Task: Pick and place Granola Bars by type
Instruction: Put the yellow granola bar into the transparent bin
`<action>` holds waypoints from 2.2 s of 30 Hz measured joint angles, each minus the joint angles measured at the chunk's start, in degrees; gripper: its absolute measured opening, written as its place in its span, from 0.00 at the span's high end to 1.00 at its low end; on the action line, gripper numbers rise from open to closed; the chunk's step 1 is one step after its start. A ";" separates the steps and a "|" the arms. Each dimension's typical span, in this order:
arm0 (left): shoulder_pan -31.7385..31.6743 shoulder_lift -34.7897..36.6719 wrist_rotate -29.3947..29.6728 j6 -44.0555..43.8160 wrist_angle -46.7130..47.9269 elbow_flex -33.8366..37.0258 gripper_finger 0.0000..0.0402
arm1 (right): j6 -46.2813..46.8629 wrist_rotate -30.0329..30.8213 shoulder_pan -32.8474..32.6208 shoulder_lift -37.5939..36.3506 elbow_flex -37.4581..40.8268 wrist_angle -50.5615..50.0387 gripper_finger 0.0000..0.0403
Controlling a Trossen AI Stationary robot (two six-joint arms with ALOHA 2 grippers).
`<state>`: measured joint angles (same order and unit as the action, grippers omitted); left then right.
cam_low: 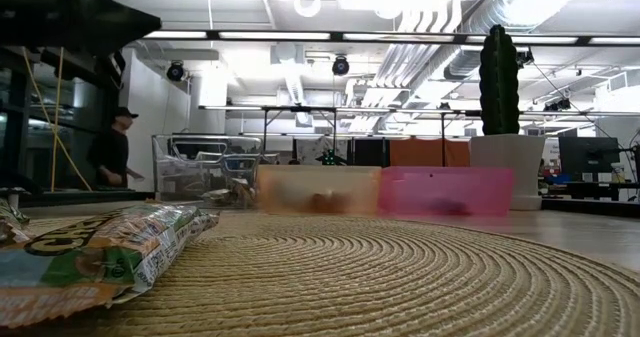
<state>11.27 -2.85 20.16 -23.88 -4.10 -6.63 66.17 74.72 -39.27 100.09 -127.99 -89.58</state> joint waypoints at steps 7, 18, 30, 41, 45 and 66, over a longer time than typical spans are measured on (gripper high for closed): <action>0.00 0.00 1.19 -0.46 0.02 -0.02 1.00 | -0.86 -0.35 0.00 -23.70 34.18 19.16 0.79; 0.00 0.00 2.10 -2.78 1.27 -0.09 1.00 | -15.06 3.64 0.00 -66.82 88.83 65.93 0.79; 0.00 0.00 5.06 -3.53 2.03 -0.09 1.00 | -58.98 -11.14 0.00 -96.47 112.42 101.62 0.83; 0.00 -0.09 5.51 -5.16 4.35 -0.09 1.00 | -74.13 -13.31 1.48 -99.76 114.38 103.76 0.99; 0.00 -0.09 6.32 -5.16 4.34 -0.09 1.00 | -73.25 -15.08 3.26 -99.77 114.38 100.35 1.00; 0.00 -0.09 10.19 -5.11 4.31 -0.09 1.00 | -53.66 -42.59 24.54 -99.81 125.35 98.91 1.00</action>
<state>11.27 -2.94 30.35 -28.99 0.21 -6.72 12.51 32.13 -14.73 0.27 -2.63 9.33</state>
